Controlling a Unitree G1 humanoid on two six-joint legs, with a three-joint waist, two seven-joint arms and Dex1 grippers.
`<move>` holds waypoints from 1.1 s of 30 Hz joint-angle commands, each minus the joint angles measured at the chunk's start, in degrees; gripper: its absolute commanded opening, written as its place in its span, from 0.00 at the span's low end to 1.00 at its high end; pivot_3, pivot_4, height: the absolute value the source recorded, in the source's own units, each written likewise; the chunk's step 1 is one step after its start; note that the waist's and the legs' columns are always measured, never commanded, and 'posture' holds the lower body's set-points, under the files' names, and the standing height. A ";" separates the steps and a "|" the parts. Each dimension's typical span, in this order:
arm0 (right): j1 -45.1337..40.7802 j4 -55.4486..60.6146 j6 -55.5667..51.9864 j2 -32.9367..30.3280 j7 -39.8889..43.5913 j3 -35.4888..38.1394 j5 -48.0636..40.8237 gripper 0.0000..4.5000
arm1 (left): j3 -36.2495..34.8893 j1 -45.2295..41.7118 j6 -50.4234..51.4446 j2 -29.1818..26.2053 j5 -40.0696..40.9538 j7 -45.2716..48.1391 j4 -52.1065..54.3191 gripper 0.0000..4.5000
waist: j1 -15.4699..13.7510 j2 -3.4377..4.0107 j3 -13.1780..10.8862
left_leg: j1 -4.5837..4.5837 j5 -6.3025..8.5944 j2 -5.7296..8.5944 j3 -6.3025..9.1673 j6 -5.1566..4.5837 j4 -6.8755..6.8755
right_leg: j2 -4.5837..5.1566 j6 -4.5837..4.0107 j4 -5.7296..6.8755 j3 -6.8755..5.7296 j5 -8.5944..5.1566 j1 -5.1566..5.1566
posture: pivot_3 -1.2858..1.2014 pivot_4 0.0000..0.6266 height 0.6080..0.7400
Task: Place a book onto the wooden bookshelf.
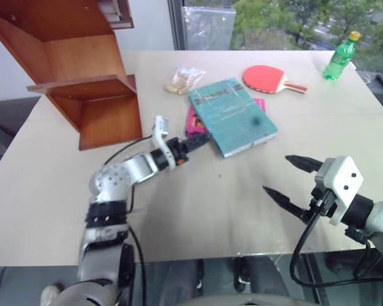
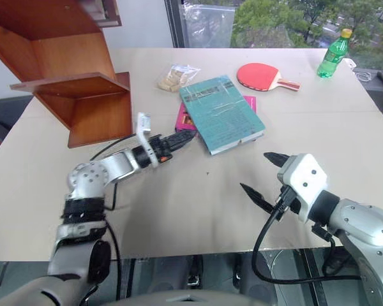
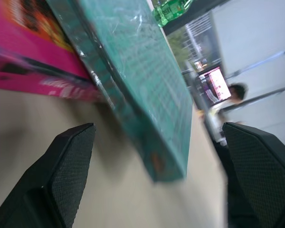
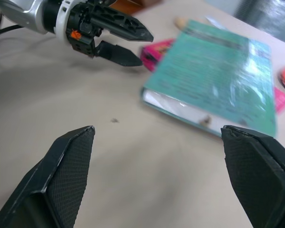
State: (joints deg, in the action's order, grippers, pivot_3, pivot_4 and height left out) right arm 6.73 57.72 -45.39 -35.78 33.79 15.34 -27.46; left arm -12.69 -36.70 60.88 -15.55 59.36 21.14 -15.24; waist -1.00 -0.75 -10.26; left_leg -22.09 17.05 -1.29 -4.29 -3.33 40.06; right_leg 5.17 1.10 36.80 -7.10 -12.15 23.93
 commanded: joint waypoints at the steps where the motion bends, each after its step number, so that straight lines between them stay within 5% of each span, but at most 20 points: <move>1: 1.25 2.28 3.66 -1.65 -6.28 -1.25 -1.84 0.97 | -2.24 -6.89 -0.30 4.20 -1.05 -1.57 -10.26 1.00 | -0.03 -0.03 -0.01 | 0.01 0.00 0.00 -0.01 0.00 0.00 | 0.00 0.00 0.00 0.01 0.00 -0.01 | 0.52 0.24 1.00; 9: 5.93 2.28 10.76 -8.80 -17.28 -3.51 -7.58 0.97 | -11.59 -17.78 -5.12 9.11 -1.95 -5.01 -31.80 1.00 | 0.17 -0.11 -0.06 | 0.00 0.00 0.00 0.01 -0.01 0.00 | -0.04 0.01 -0.04 0.03 -0.01 0.01 | 0.52 0.24 1.00; 18: 8.48 2.28 14.92 -15.87 -24.56 -4.66 -12.37 1.00 | -16.72 -16.48 2.10 8.82 -0.04 -6.10 -30.58 0.06 | 0.19 -0.16 -0.06 | 0.01 0.00 -0.02 0.02 -0.01 0.00 | -0.03 0.02 -0.03 0.05 -0.02 0.01 | 0.52 0.24 1.00; 19: 8.28 2.28 14.84 -16.28 -24.80 -4.78 -12.66 1.00 | -17.39 -15.82 3.86 8.77 0.77 -6.75 -29.06 0.02 | 0.18 -0.16 -0.06 | 0.01 0.00 -0.02 0.02 -0.01 0.00 | -0.03 0.02 -0.03 0.05 -0.02 0.01 | 0.52 0.24 1.00; 27: 4.39 2.07 11.82 -15.76 -23.26 -5.60 -13.21 1.00 | -19.47 -8.23 16.09 8.32 7.85 -12.29 -9.00 0.02 | 0.13 -0.18 -0.07 | 0.01 0.00 -0.03 0.05 -0.01 0.00 | 0.00 0.02 -0.03 0.08 -0.02 0.01 | 0.52 0.24 1.00; 33: -0.24 -1.25 11.35 -14.45 -19.40 -6.70 -12.14 1.00 | -2.02 -0.49 2.50 -2.34 -2.22 6.33 24.28 0.02 | 0.13 -0.25 -0.13 | -0.01 0.00 -0.02 0.05 0.01 0.00 | -0.01 -0.02 -0.02 0.08 0.00 0.03 | 0.52 0.24 1.00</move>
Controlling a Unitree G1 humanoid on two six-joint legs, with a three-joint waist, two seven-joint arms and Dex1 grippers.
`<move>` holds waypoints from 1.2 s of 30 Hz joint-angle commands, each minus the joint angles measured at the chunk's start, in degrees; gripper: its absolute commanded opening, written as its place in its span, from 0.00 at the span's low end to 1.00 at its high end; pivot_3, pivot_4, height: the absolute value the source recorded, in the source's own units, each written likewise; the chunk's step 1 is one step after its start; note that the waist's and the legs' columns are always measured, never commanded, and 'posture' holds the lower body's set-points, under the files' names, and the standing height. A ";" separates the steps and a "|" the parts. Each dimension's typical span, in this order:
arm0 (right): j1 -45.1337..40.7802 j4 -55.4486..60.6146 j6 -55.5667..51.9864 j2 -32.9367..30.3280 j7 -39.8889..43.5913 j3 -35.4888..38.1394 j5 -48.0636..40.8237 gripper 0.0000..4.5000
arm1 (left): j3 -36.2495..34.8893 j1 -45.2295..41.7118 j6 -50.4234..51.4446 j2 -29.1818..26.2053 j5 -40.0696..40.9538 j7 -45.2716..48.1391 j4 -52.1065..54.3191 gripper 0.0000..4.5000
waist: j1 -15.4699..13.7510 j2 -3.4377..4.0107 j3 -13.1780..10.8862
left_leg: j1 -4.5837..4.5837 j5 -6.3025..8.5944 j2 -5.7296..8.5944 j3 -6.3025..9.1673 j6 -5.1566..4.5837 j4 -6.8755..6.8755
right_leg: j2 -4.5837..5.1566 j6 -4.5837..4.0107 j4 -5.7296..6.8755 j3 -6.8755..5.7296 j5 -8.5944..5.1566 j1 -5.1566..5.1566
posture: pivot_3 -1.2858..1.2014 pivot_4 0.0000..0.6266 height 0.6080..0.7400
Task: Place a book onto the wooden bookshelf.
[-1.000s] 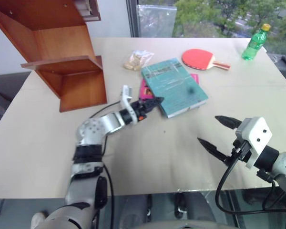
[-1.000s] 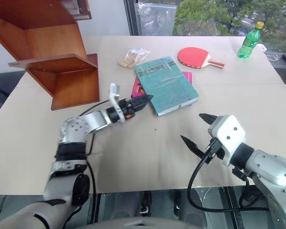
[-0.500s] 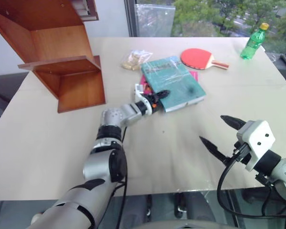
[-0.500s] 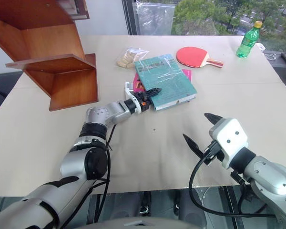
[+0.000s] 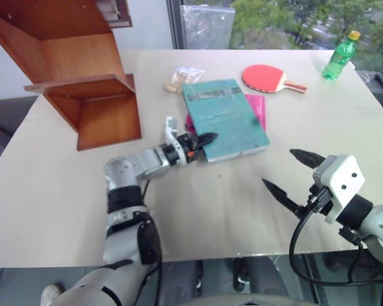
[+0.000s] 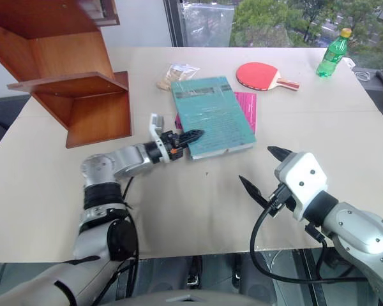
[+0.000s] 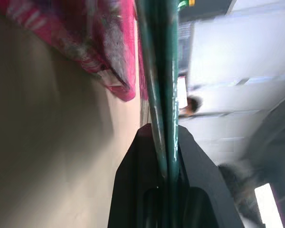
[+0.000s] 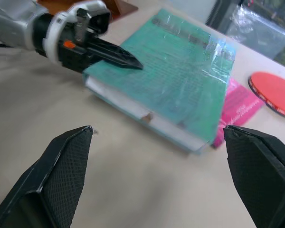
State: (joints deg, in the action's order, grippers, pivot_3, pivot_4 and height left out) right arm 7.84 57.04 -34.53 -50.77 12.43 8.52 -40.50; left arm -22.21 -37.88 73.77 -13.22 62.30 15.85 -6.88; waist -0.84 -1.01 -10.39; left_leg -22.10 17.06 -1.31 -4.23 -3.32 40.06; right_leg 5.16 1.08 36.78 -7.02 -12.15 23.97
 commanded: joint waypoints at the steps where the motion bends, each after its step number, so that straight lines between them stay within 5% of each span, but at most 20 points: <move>1: -1.86 -1.31 0.64 0.65 2.82 -0.05 1.45 1.00 | 11.56 2.13 -17.51 -7.84 -10.45 16.87 20.44 0.02 | -0.15 0.01 0.00 | -0.02 0.00 0.00 0.00 0.00 0.00 | 0.01 -0.17 -0.01 -0.01 0.10 0.00 | 0.52 0.24 1.00; 5: -4.20 -5.49 2.21 0.98 7.32 0.55 3.10 1.00 | 23.46 3.12 -47.06 -22.96 -32.97 33.93 26.08 0.02 | -0.24 0.18 0.09 | 0.04 0.01 0.03 -0.09 0.02 -0.03 | 0.02 -0.23 -0.05 0.00 0.11 -0.02 | 0.52 0.24 1.00; 12: -9.75 -15.79 7.27 0.92 16.28 0.38 7.05 1.00 | 21.00 -10.33 -68.93 -42.42 -54.00 38.57 18.21 0.02 | 0.03 -0.03 -0.12 | -0.70 -0.01 -0.10 -0.06 -0.03 0.14 | -0.22 -0.11 -0.02 -0.02 0.08 0.68 | 0.52 0.24 1.00; 22: -21.33 -26.49 12.49 7.11 22.84 -6.69 13.46 1.00 | 21.01 -14.63 -64.30 -66.44 -65.27 49.51 7.11 0.02 | -0.06 0.02 -0.17 | -0.85 0.06 0.03 -0.03 -0.13 0.02 | -0.24 0.02 -0.06 -0.05 -0.01 0.91 | 0.52 0.24 1.00; 27: -24.99 -29.54 14.16 10.09 24.80 -8.54 15.41 1.00 | 24.59 -18.84 -61.99 -72.09 -72.18 53.29 2.34 0.02 | -0.08 -0.11 -0.25 | -0.88 0.10 0.06 -0.02 -0.19 0.07 | -0.19 0.09 -0.01 -0.10 -0.04 0.90 | 0.52 0.24 1.00; 36: -30.81 -29.48 16.60 13.58 26.52 -6.27 14.29 1.00 | 21.69 -4.23 -56.23 -76.55 -73.64 55.37 2.91 0.02 | 1.35 -0.10 -0.28 | -0.69 0.09 -0.02 -0.27 -0.18 0.08 | -0.25 0.08 0.11 0.18 -0.04 0.93 | 0.52 0.24 1.00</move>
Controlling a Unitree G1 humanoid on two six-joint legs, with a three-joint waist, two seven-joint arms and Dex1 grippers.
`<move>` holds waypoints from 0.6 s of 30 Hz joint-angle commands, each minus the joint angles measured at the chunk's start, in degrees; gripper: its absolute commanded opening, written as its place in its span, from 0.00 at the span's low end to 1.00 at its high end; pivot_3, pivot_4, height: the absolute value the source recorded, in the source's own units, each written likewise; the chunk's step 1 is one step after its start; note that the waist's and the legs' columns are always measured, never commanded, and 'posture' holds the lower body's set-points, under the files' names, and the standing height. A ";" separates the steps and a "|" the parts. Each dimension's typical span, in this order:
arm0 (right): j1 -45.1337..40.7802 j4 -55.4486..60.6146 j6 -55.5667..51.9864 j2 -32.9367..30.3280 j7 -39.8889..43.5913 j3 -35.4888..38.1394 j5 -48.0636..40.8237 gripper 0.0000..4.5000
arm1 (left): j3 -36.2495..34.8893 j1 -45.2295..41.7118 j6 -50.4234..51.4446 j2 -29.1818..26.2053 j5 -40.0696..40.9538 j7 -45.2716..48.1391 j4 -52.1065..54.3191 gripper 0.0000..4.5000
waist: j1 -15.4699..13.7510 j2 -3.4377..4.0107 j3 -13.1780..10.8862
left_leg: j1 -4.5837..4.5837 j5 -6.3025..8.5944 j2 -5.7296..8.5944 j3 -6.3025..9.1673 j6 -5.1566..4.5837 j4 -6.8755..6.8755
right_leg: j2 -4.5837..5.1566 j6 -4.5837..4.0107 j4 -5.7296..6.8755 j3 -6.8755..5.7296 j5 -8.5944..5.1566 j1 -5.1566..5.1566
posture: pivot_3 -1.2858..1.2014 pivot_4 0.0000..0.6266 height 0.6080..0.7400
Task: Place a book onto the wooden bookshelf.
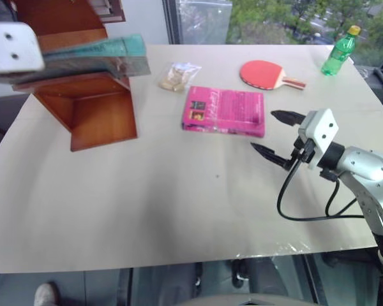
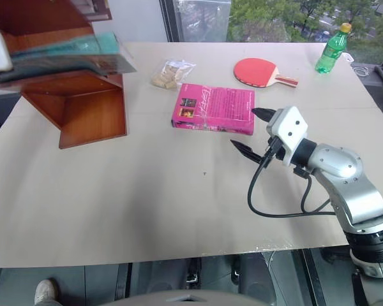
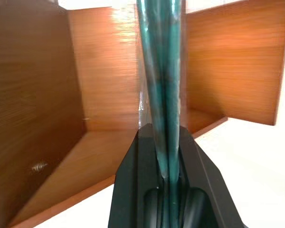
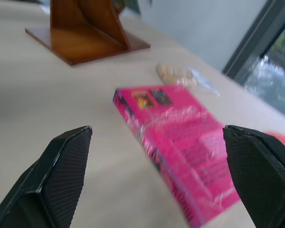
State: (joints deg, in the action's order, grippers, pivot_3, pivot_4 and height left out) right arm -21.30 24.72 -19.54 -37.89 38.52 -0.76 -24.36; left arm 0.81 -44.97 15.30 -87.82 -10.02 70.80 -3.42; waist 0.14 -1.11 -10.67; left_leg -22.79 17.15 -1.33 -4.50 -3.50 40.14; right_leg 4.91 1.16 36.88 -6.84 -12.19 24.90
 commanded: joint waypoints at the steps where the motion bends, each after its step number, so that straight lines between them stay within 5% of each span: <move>1: -2.19 3.36 1.74 1.11 0.45 3.33 -2.39 1.00 | -1.57 3.85 1.70 -1.60 -1.70 -0.61 -0.88 0.02 | 0.67 0.01 0.00 | 0.04 0.00 0.00 -0.06 0.00 0.00 | 0.00 0.00 0.02 0.06 0.00 0.00 | 0.52 0.24 1.00; 4: -3.62 5.04 1.17 2.36 0.82 4.26 -5.04 1.00 | -2.08 4.92 0.74 0.33 -0.57 -2.01 -1.53 0.02 | 1.04 0.01 0.00 | 0.11 0.00 -0.02 -0.20 0.00 -0.02 | -0.02 0.00 0.10 0.22 0.00 0.08 | 0.52 0.24 1.00; 13: -4.84 5.28 -0.45 2.00 2.01 5.96 -7.86 1.00 | -8.42 5.76 5.41 2.74 5.66 0.10 -1.44 0.87 | 0.39 -0.01 0.01 | 0.01 0.00 0.00 -0.37 0.00 0.04 | 0.02 -0.03 0.27 0.31 0.03 0.24 | 0.52 0.24 1.00; 18: -6.85 2.19 -0.87 0.88 4.78 5.87 -8.62 1.00 | -28.84 13.68 18.78 7.31 17.43 9.39 8.09 0.87 | 0.50 -0.01 0.01 | -0.01 0.00 -0.01 -0.38 0.00 0.06 | 0.03 -0.04 0.31 0.31 0.03 0.28 | 0.52 0.24 1.00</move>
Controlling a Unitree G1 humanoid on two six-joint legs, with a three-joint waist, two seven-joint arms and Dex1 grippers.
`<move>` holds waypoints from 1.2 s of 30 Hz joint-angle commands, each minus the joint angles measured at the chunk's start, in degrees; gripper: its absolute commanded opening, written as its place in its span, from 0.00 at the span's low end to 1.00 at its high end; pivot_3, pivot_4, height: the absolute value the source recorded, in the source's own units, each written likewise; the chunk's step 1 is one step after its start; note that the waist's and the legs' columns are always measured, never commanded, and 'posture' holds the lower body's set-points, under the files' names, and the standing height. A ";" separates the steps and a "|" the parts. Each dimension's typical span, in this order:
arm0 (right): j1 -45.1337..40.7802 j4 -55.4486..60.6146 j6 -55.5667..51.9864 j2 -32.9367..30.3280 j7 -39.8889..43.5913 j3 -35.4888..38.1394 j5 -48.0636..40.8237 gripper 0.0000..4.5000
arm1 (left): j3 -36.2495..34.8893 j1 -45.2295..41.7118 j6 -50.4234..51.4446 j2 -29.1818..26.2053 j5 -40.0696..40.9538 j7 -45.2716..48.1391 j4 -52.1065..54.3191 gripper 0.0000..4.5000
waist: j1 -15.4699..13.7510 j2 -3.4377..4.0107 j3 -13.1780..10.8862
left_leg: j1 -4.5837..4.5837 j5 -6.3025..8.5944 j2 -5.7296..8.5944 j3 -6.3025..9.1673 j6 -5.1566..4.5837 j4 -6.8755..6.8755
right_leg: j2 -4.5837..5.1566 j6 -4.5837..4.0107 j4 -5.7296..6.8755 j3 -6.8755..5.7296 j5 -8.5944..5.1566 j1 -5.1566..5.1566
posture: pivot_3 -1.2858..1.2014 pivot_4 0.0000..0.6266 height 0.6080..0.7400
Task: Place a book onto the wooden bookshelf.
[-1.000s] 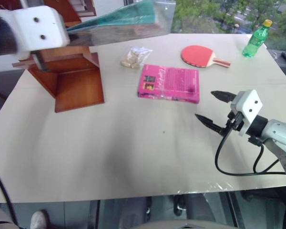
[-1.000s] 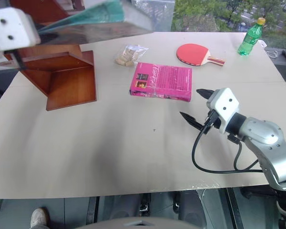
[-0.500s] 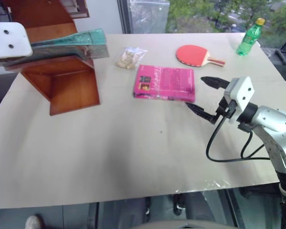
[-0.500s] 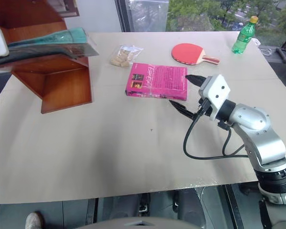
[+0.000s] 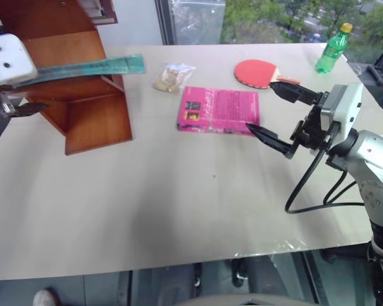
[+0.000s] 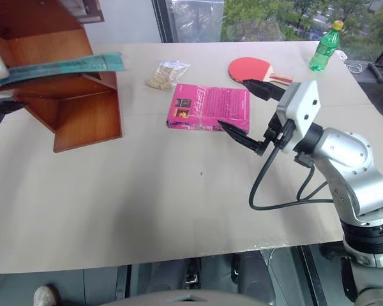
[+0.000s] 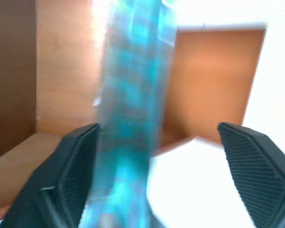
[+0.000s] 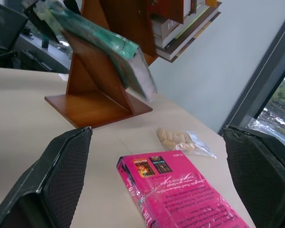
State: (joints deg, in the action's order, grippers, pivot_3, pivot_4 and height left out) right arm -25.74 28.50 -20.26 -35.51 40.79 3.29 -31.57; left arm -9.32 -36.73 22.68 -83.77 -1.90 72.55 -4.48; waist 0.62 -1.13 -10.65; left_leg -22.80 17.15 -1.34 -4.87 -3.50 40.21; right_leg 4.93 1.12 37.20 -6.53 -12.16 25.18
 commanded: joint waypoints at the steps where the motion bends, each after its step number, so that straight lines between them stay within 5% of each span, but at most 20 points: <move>1: -3.01 -2.06 -0.40 -1.69 3.00 1.73 -1.60 1.00 | -22.09 6.67 13.41 4.48 10.68 8.79 10.52 0.87 | 0.00 0.02 -0.01 | 0.01 0.00 0.00 -0.04 0.00 0.00 | 0.00 -0.01 0.01 0.04 0.00 0.02 | 0.52 0.24 1.00; 6: -4.00 -3.06 -1.68 -2.92 5.15 1.79 -2.30 1.00 | -33.44 13.05 30.08 13.45 25.00 8.84 25.00 0.87 | -0.06 0.03 -0.01 | 0.09 -0.01 0.00 -0.06 0.02 0.12 | 0.06 0.00 0.34 0.11 -0.01 0.04 | 0.52 0.24 1.00; 9: -3.54 -2.30 -2.78 -3.44 4.96 2.08 -2.35 1.00 | -33.89 13.06 38.19 19.09 33.90 4.24 31.75 0.68 | -0.50 -0.01 0.01 | 0.07 -0.01 0.02 0.09 0.02 0.28 | 0.15 -0.04 0.46 0.19 0.01 -0.04 | 0.52 0.24 1.00; 12: -2.91 -0.71 -4.33 -3.81 4.22 2.64 -3.08 1.00 | -28.79 14.59 39.52 27.08 38.12 -3.29 38.30 0.38 | -0.56 0.01 0.04 | 0.11 -0.01 0.03 0.13 0.02 0.50 | 0.17 -0.17 0.59 0.26 0.10 -0.11 | 0.52 0.24 1.00; 15: -0.48 2.30 -6.26 -5.10 2.47 3.99 -3.12 1.00 | -18.40 11.39 37.61 43.86 38.43 -18.39 40.71 0.04 | -1.44 0.17 0.17 | 0.39 -0.01 0.08 0.17 0.01 0.66 | 0.22 -0.21 0.68 0.29 0.13 -0.42 | 0.52 0.24 1.00; 16: 0.09 3.08 -6.77 -5.31 1.90 4.45 -3.31 1.00 | -16.44 10.25 36.88 48.04 38.09 -22.38 40.64 0.01 | -1.81 0.11 0.16 | 0.39 -0.01 0.07 0.19 0.02 0.72 | 0.21 -0.21 0.74 0.27 0.13 -0.45 | 0.52 0.24 1.00; 21: 4.22 8.59 -9.86 -5.80 -1.95 7.52 -4.70 1.00 | -2.69 5.20 21.17 66.33 22.02 -45.26 27.54 0.01 | -2.31 0.05 0.31 | 0.21 -0.01 0.07 0.44 0.00 1.05 | 0.20 -0.32 0.70 0.07 0.28 -0.55 | 0.52 0.24 1.00; 25: 6.13 11.31 -11.72 -5.96 -4.43 9.03 -5.68 1.00 | 3.95 -2.79 -5.41 75.69 7.90 -59.34 5.71 0.01 | -2.55 0.00 0.29 | 0.36 0.01 0.08 0.37 -0.03 1.03 | 0.17 -0.33 0.69 0.11 0.30 -0.67 | 0.52 0.24 1.00; 30: 7.21 13.74 -13.34 -6.38 -6.60 9.85 -6.66 1.00 | 4.75 -14.35 -28.18 78.99 0.43 -71.33 -18.97 0.01 | -2.71 -0.01 0.28 | 0.08 0.02 0.05 0.41 -0.07 1.01 | 0.09 -0.41 0.62 0.03 0.35 -0.42 | 0.52 0.24 1.00; 36: 7.79 15.17 -14.07 -6.87 -8.09 10.83 -7.27 1.00 | 0.74 -20.75 -38.68 77.44 -3.15 -88.03 -31.98 0.01 | -2.64 -0.01 0.28 | -0.01 0.18 0.06 0.35 -0.34 0.94 | 0.15 -0.30 0.37 -0.20 0.40 -0.40 | 0.52 0.24 1.00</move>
State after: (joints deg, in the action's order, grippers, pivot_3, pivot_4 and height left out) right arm -17.99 41.69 -34.64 -41.69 33.34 12.02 -38.34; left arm -6.93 -56.25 -12.98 -5.28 -4.03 -11.60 -36.14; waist -2.02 -1.14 -10.36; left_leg -22.83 17.35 -1.28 -4.52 -3.87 41.15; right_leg 5.10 0.83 37.52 -6.75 -11.76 24.78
